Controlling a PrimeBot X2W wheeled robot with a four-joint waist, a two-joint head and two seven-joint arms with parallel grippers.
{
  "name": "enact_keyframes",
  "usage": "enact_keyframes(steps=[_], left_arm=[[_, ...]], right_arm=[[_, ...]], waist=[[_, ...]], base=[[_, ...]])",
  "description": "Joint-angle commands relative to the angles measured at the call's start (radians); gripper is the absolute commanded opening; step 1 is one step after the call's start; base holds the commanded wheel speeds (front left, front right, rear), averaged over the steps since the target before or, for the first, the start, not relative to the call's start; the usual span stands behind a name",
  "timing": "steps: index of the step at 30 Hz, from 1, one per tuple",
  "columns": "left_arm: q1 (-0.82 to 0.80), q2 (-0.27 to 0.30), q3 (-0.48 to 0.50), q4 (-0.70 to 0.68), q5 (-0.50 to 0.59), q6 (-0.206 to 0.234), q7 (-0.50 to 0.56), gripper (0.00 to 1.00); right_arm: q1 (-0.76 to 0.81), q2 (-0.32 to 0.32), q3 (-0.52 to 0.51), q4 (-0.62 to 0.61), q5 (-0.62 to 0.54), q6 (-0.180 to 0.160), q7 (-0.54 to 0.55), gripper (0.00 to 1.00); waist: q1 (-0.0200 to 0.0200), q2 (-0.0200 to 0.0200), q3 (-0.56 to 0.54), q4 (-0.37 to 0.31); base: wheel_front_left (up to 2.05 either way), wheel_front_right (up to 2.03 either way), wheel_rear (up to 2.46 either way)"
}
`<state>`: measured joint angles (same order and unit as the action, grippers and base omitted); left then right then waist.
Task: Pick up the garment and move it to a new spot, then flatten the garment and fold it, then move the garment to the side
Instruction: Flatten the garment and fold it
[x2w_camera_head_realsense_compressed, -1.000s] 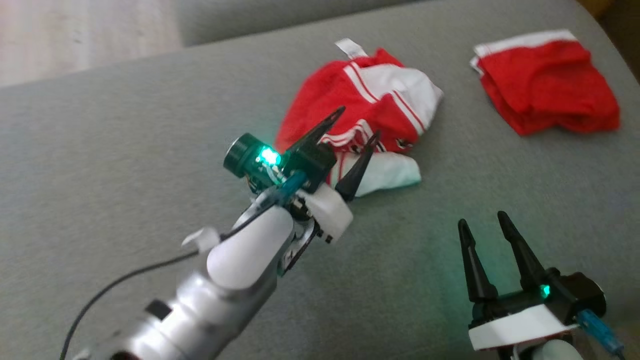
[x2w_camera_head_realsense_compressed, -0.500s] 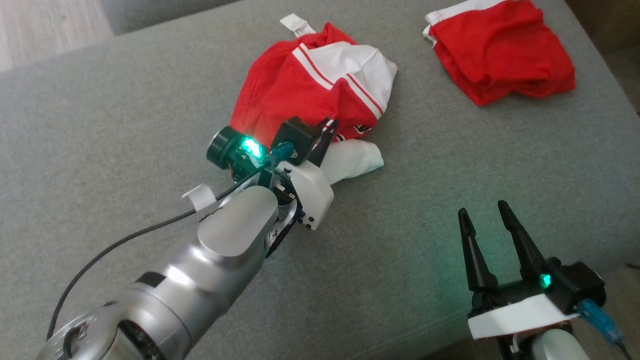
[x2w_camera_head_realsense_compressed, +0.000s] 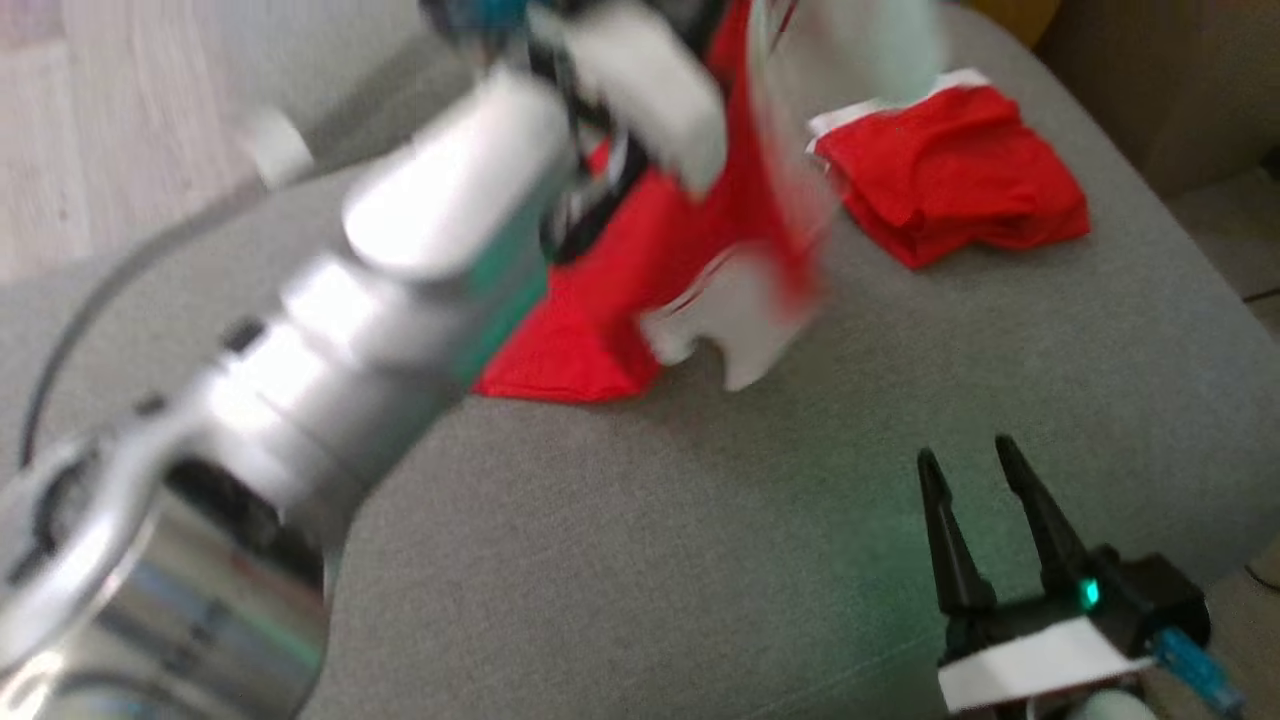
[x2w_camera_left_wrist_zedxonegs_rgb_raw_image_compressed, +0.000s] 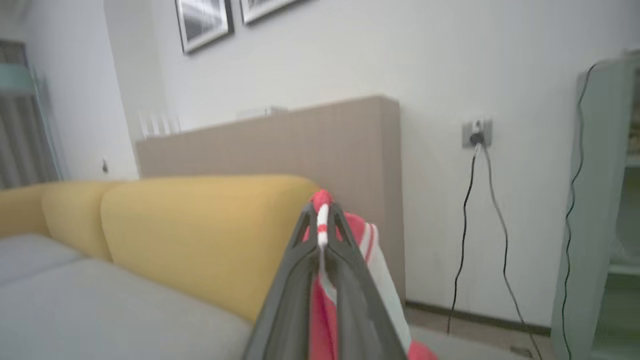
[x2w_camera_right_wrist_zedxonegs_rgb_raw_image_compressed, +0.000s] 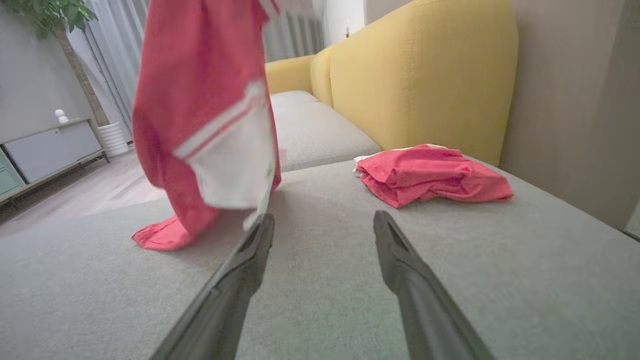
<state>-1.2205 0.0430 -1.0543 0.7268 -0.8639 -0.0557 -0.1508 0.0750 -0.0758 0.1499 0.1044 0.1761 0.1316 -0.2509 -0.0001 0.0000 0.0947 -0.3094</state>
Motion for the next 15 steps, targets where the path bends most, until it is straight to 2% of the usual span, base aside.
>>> enact_keyframes(steps=[1, 5, 8, 12, 15], left_arm=[[-0.097, 0.007, 0.050, -0.025, -0.020, -0.011, -0.017, 0.00], [-0.183, 0.007, 0.086, 0.009, -0.075, -0.023, -0.030, 0.00], [-0.174, 0.007, 0.095, 0.049, -0.100, -0.020, -0.043, 0.00], [0.020, 0.047, 0.081, 0.103, -0.136, -0.023, -0.061, 0.00], [0.205, 0.110, 0.080, 0.103, -0.166, -0.019, -0.079, 0.00]], right_arm=[[0.007, 0.000, 0.015, -0.027, 0.000, -0.001, -0.011, 1.00], [0.028, 0.001, -0.005, -0.033, -0.004, -0.001, -0.011, 1.00], [0.042, 0.002, -0.028, -0.045, -0.007, -0.001, -0.011, 1.00], [0.058, 0.002, -0.047, -0.058, -0.012, -0.001, -0.011, 1.00], [0.073, 0.003, -0.063, -0.064, -0.015, -0.001, -0.011, 1.00]], waist=[[0.0001, 0.0000, -0.035, -0.003], [0.0001, 0.0000, -0.053, 0.018], [0.0001, 0.0000, -0.053, 0.053], [0.0001, 0.0000, -0.050, 0.116], [0.0001, 0.0000, -0.051, 0.157]], base=[[0.00, 0.00, 0.00], [0.00, 0.00, 0.00], [0.00, 0.00, 0.00], [0.00, 0.00, 0.00], [0.00, 0.00, 0.00]])
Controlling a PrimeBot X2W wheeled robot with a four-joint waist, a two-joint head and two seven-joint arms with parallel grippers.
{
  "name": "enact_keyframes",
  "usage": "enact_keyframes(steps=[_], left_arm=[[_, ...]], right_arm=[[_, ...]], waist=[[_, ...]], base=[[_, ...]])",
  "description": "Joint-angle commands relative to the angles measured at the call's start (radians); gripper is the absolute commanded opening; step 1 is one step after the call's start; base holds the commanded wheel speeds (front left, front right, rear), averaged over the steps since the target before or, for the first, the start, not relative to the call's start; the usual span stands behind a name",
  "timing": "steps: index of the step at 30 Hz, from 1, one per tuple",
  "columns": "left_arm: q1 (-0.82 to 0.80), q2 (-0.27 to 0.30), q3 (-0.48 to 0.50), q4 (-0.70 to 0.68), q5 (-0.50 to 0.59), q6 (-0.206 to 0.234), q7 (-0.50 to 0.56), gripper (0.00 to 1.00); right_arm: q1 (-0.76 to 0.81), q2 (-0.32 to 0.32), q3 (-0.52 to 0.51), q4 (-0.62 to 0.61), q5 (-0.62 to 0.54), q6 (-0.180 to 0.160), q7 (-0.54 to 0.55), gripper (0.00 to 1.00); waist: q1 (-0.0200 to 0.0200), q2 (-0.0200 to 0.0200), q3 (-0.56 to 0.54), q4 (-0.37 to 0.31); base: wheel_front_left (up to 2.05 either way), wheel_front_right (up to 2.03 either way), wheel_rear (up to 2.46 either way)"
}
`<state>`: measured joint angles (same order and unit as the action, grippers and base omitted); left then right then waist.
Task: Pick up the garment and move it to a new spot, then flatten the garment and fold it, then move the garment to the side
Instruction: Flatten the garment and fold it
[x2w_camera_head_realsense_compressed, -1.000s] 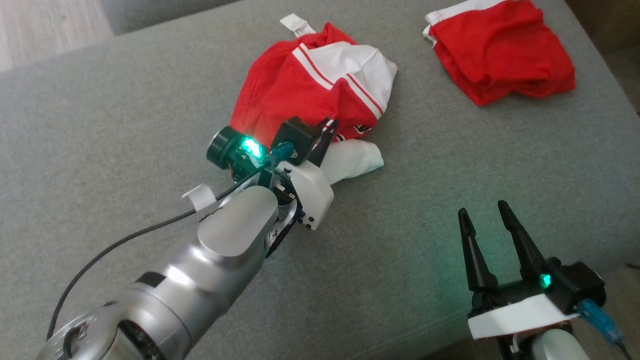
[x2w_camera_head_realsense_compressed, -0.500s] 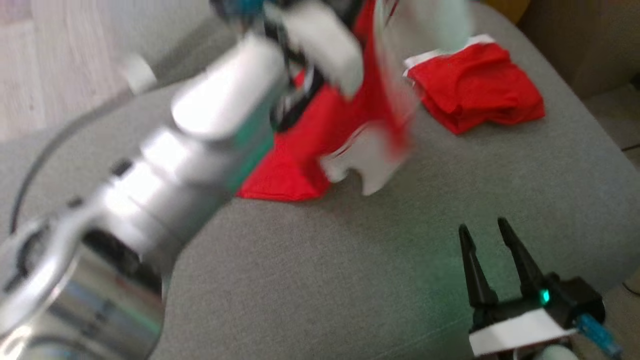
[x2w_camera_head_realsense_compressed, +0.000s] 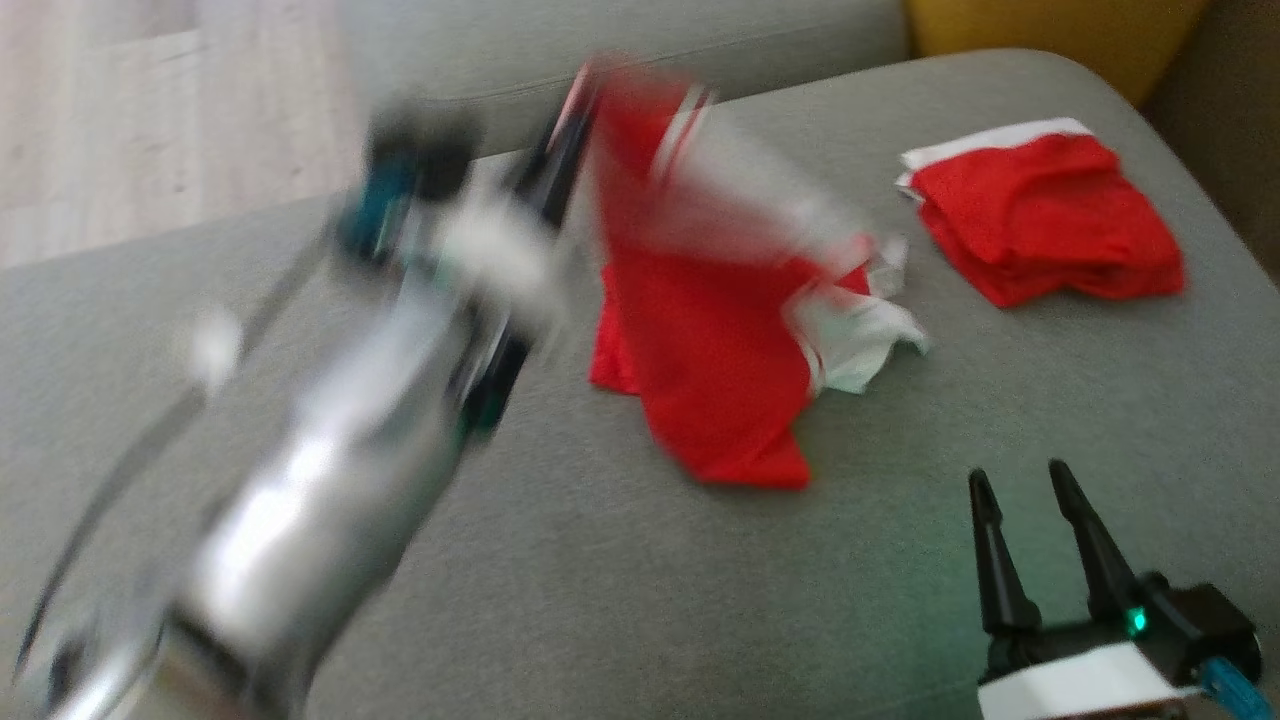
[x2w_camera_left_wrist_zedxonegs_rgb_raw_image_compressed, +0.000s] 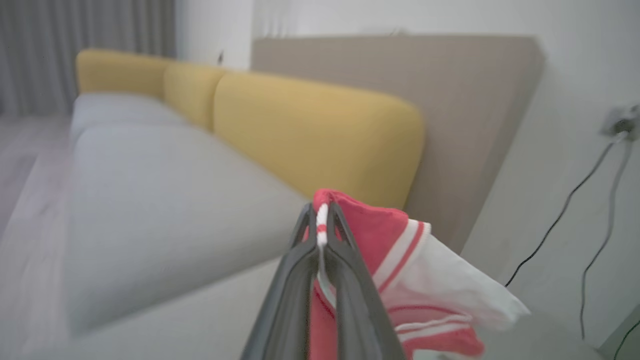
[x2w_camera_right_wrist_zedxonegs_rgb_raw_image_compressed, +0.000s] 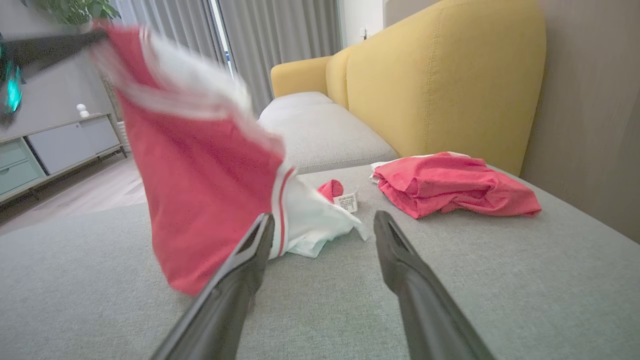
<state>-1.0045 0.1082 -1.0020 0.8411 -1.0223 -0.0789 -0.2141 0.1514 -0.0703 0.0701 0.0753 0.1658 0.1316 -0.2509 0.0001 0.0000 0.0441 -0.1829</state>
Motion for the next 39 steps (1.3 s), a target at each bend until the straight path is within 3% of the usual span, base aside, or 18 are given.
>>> enact_keyframes(steps=[1, 7, 12, 18, 26, 31, 35, 39], left_arm=[[0.051, 0.069, 0.034, -0.017, -0.020, 0.009, -0.022, 0.00], [0.375, 0.226, 0.151, -0.149, -0.070, 0.074, -0.046, 0.00], [0.572, 0.321, 0.309, -0.333, -0.012, 0.159, -0.047, 0.00], [0.681, 0.347, 0.361, -0.441, 0.032, 0.202, -0.047, 0.00], [0.718, 0.353, 0.362, -0.472, 0.055, 0.233, -0.048, 0.00], [0.728, 0.337, 0.371, -0.502, 0.070, 0.223, -0.048, 0.00], [0.653, 0.304, 0.351, -0.559, 0.045, 0.153, 0.006, 0.00], [0.466, 0.265, 0.294, -0.610, 0.071, 0.094, 0.128, 0.00]], right_arm=[[0.002, -0.003, 0.011, -0.036, -0.006, -0.001, -0.011, 1.00], [0.029, -0.010, -0.018, -0.044, -0.011, -0.001, -0.011, 1.00], [0.035, -0.011, -0.017, -0.047, -0.013, -0.001, -0.011, 1.00], [0.039, -0.012, 0.001, -0.038, -0.014, -0.001, -0.011, 1.00], [0.045, -0.018, 0.013, -0.032, -0.013, -0.001, -0.011, 1.00], [0.051, -0.024, 0.011, -0.034, -0.013, -0.001, -0.011, 1.00], [0.054, -0.023, 0.004, -0.037, -0.016, -0.001, -0.011, 1.00], [0.040, -0.025, 0.017, -0.037, -0.020, -0.001, -0.011, 1.00]], waist=[[-0.0001, 0.0000, -0.001, 0.045], [-0.0001, 0.0000, -0.007, 0.121], [-0.0001, 0.0000, -0.017, 0.172], [-0.0001, 0.0000, -0.041, 0.194], [-0.0001, 0.0000, -0.058, 0.188], [-0.0001, 0.0000, -0.065, 0.183], [-0.0001, 0.0000, -0.066, 0.190], [-0.0001, 0.0000, -0.069, 0.177]], base=[[0.00, 0.00, 0.00], [0.00, 0.00, 0.00], [0.00, 0.00, 0.00], [0.00, 0.00, 0.00], [0.00, 0.00, 0.00], [0.00, 0.00, 0.00], [0.00, 0.00, 0.00], [0.00, 0.00, 0.00]])
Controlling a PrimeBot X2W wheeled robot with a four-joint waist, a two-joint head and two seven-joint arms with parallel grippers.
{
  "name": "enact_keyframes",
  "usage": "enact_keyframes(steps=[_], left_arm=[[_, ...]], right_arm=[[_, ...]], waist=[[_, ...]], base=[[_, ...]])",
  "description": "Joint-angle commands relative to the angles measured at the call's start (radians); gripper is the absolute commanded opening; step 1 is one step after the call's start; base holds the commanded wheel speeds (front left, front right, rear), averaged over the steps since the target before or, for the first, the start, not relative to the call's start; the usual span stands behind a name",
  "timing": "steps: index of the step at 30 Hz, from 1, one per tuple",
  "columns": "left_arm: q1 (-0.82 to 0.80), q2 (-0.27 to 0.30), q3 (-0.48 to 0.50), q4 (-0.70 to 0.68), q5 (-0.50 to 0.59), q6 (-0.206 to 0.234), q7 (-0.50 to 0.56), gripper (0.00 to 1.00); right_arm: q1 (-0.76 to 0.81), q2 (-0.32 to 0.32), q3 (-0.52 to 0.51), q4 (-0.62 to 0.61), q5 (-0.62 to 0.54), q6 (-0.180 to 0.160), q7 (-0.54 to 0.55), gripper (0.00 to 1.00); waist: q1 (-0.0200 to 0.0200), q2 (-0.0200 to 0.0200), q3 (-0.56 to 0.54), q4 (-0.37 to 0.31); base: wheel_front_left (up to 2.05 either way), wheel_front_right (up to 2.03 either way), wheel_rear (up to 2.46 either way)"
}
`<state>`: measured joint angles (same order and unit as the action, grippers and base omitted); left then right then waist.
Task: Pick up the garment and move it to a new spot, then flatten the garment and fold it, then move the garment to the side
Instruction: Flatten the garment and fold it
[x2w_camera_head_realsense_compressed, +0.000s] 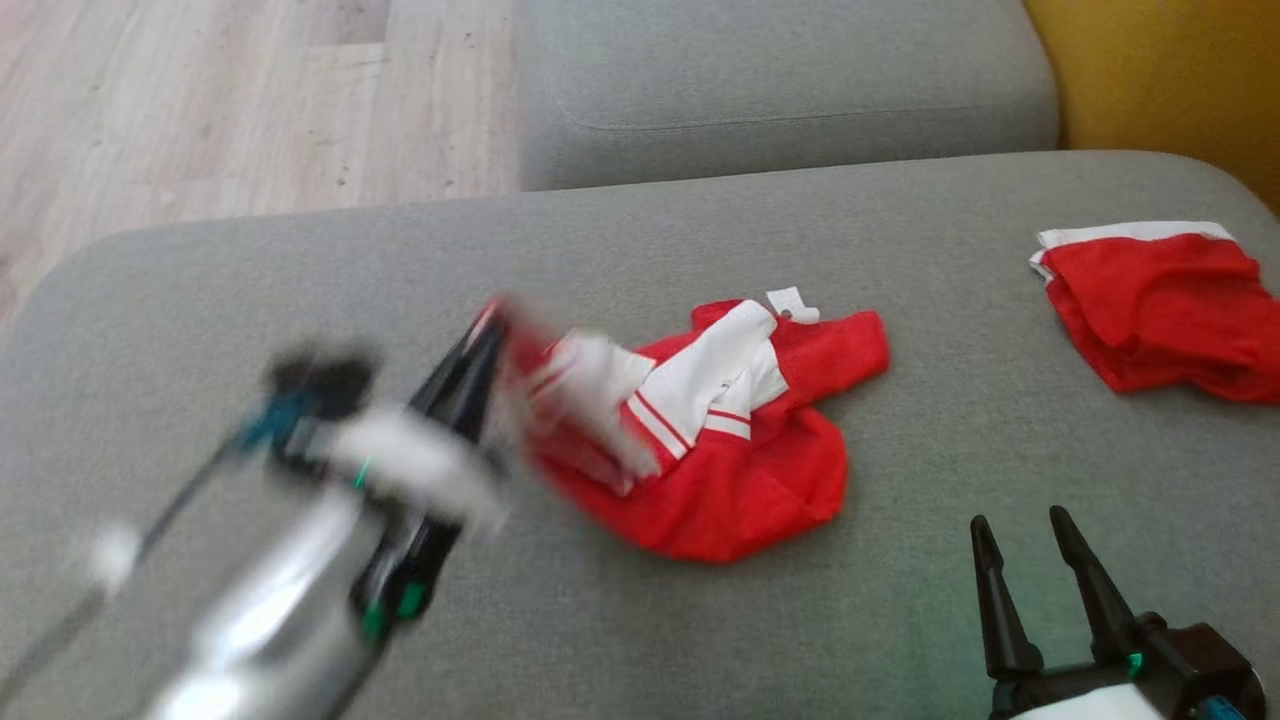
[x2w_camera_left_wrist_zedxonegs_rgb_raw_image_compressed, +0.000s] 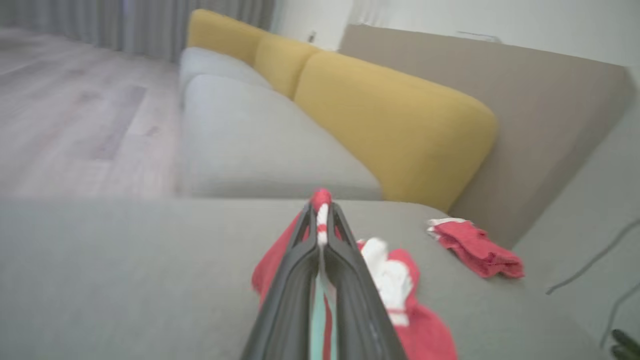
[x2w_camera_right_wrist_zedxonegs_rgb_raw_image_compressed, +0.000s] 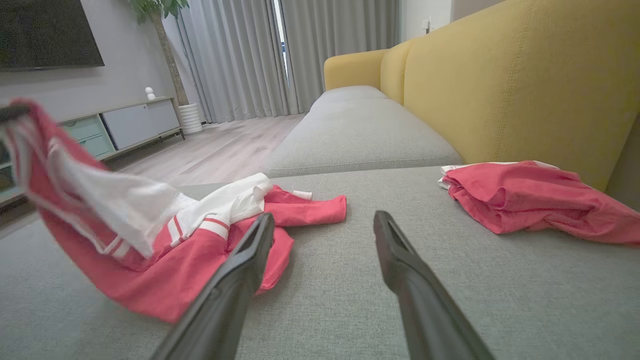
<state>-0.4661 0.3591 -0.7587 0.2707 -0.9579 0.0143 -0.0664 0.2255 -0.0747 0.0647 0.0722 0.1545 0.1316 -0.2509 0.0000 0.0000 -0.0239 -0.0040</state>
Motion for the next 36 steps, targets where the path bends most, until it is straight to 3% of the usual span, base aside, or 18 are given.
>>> enact_keyframes(steps=[1, 4, 10, 15, 20, 28, 34, 36], left_arm=[[-0.131, 0.002, 0.029, -0.046, 0.026, -0.013, 0.014, 0.00], [-0.320, -0.044, -0.036, -0.039, 0.115, -0.051, 0.085, 0.00], [-0.637, -0.193, -0.068, 0.094, 0.173, -0.100, 0.134, 0.00], [-0.868, -0.280, -0.017, 0.305, 0.183, -0.109, 0.057, 0.00], [-1.001, -0.305, 0.001, 0.448, 0.144, -0.124, -0.012, 0.00], [-0.829, -0.290, -0.053, 0.563, 0.082, -0.140, -0.022, 0.00], [-0.502, -0.186, -0.086, 0.558, 0.011, -0.144, -0.032, 0.00], [-0.421, -0.127, -0.121, 0.539, 0.040, -0.144, -0.054, 0.00]], right_arm=[[-0.037, -0.020, 0.024, -0.033, -0.008, -0.001, -0.011, 1.00], [-0.043, -0.019, 0.034, -0.029, -0.009, -0.001, -0.011, 1.00], [-0.056, -0.016, 0.067, -0.011, -0.006, -0.001, -0.011, 1.00], [-0.053, -0.013, 0.080, 0.001, 0.001, -0.001, -0.011, 1.00], [-0.034, -0.005, 0.065, -0.003, 0.002, -0.001, -0.011, 1.00], [-0.029, 0.003, 0.029, -0.021, -0.003, -0.001, -0.011, 1.00], [-0.030, 0.009, 0.005, -0.039, -0.010, -0.001, -0.011, 1.00], [-0.031, 0.010, -0.001, -0.041, -0.010, -0.001, -0.011, 1.00]], waist=[[0.0000, 0.0000, -0.001, -0.008], [0.0000, 0.0000, -0.002, -0.034], [0.0000, 0.0000, -0.007, -0.124], [0.0000, 0.0000, -0.012, -0.189], [0.0000, 0.0000, -0.012, -0.201], [0.0000, 0.0000, 0.003, -0.139], [0.0000, 0.0000, 0.036, -0.071], [0.0000, 0.0000, 0.051, -0.049]], base=[[0.00, 0.00, 0.00], [0.00, 0.00, 0.00], [0.00, 0.00, 0.00], [0.00, 0.00, 0.00], [0.00, 0.00, 0.00], [0.00, 0.00, 0.00], [0.00, 0.00, 0.00], [0.00, 0.00, 0.00]])
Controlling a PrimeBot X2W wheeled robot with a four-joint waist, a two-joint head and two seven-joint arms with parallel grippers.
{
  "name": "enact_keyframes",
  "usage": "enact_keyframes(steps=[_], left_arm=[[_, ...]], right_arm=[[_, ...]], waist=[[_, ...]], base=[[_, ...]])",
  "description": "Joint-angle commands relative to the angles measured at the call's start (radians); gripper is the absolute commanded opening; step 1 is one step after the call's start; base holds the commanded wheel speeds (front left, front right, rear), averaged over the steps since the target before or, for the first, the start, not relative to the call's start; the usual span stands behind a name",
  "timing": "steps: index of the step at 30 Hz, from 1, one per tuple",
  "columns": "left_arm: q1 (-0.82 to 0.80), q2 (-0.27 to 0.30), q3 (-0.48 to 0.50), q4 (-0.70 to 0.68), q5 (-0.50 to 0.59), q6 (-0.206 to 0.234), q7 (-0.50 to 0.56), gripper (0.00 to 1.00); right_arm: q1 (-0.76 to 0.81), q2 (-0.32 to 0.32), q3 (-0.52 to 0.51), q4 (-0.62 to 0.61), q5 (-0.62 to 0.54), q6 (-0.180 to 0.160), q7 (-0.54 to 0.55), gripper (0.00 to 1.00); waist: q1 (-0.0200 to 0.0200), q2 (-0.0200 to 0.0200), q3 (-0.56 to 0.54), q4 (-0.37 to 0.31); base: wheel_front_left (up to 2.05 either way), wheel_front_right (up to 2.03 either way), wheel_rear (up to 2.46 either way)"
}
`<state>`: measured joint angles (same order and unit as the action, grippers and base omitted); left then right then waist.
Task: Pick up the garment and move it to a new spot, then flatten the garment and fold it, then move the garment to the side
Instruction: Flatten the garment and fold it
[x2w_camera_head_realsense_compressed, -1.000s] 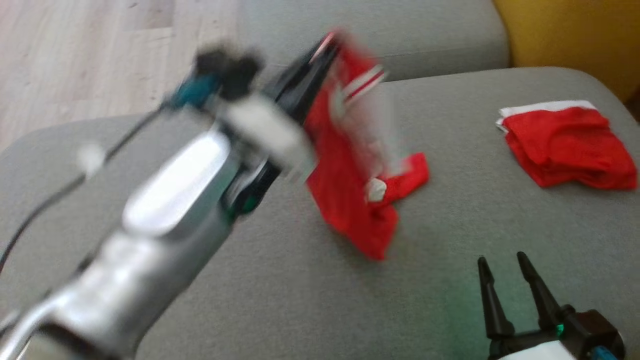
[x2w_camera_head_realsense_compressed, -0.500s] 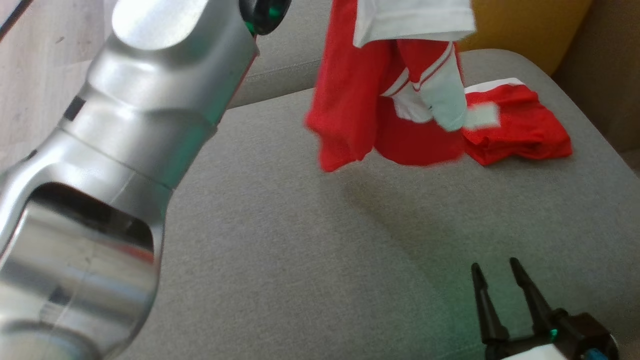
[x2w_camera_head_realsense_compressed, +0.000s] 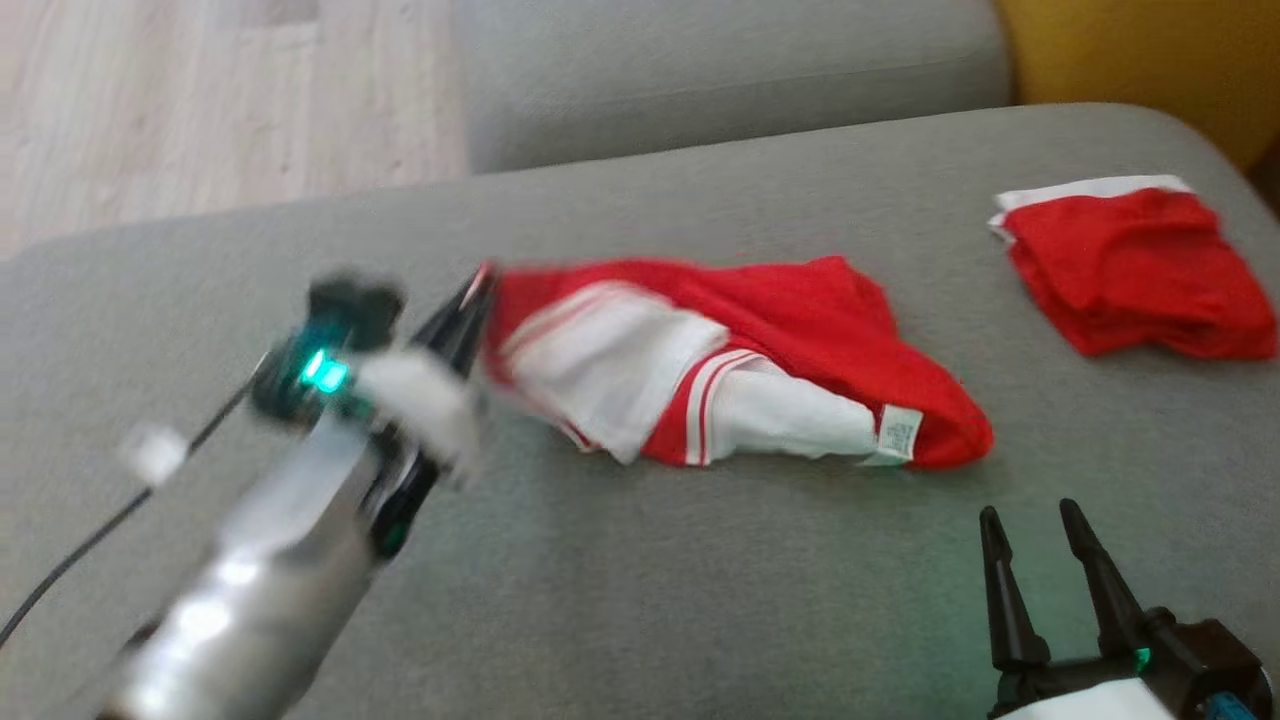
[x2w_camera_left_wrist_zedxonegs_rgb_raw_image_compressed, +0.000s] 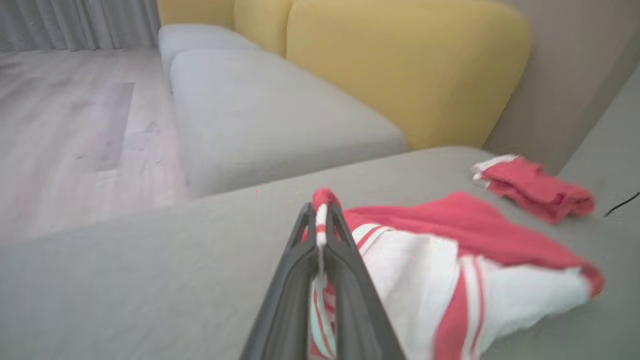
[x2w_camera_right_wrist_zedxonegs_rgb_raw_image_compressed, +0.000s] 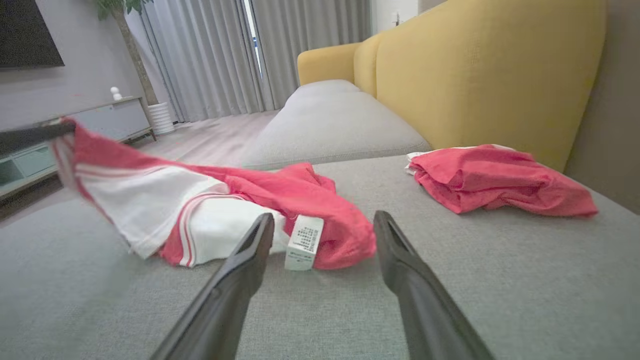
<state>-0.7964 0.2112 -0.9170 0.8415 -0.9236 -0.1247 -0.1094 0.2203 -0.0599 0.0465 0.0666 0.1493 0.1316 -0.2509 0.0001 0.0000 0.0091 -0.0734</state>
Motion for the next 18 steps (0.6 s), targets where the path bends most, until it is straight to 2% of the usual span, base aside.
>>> enact_keyframes(steps=[1, 5, 9, 10, 11, 12, 14, 18], left_arm=[[-0.055, 0.048, 0.021, -0.037, 0.020, -0.005, -0.022, 0.00], [0.044, 0.120, 0.007, -0.038, 0.025, -0.005, -0.051, 0.00], [0.072, 0.137, 0.027, -0.031, 0.020, 0.005, -0.103, 0.02], [0.078, 0.130, 0.041, -0.036, 0.020, 0.005, -0.126, 0.46], [0.079, 0.129, 0.044, -0.037, 0.031, 0.012, -0.135, 0.83], [0.079, 0.129, 0.049, -0.041, 0.049, 0.029, -0.143, 1.00], [0.084, 0.129, 0.071, -0.069, 0.098, 0.077, -0.151, 1.00], [0.163, 0.131, 0.160, -0.250, 0.280, 0.213, -0.152, 1.00]], right_arm=[[-0.026, -0.004, 0.016, -0.035, -0.005, -0.001, -0.011, 1.00], [-0.042, -0.007, 0.022, -0.030, -0.012, -0.001, -0.011, 1.00], [-0.069, -0.011, 0.030, -0.028, -0.012, -0.001, -0.011, 1.00], [-0.077, -0.015, 0.034, -0.028, -0.011, -0.001, -0.011, 1.00], [-0.080, -0.016, 0.036, -0.027, -0.011, -0.001, -0.011, 1.00], [-0.081, -0.017, 0.037, -0.026, -0.011, -0.001, -0.011, 1.00], [-0.080, -0.019, 0.039, -0.026, -0.011, -0.001, -0.011, 1.00], [-0.078, -0.018, 0.033, -0.029, -0.011, -0.001, -0.011, 1.00]], waist=[[-0.0001, 0.0000, 0.024, 0.032], [-0.0001, 0.0000, 0.045, 0.059], [-0.0001, 0.0000, 0.063, 0.065], [-0.0001, 0.0000, 0.071, 0.066], [-0.0001, 0.0000, 0.073, 0.066], [-0.0001, 0.0000, 0.076, 0.066], [-0.0001, 0.0000, 0.083, 0.065], [-0.0001, 0.0000, 0.098, 0.068]], base=[[0.00, 0.00, 0.00], [0.00, 0.00, 0.00], [0.00, 0.00, 0.00], [0.00, 0.00, 0.00], [0.00, 0.00, 0.00], [0.00, 0.00, 0.00], [0.00, 0.00, 0.00], [0.00, 0.00, 0.00]])
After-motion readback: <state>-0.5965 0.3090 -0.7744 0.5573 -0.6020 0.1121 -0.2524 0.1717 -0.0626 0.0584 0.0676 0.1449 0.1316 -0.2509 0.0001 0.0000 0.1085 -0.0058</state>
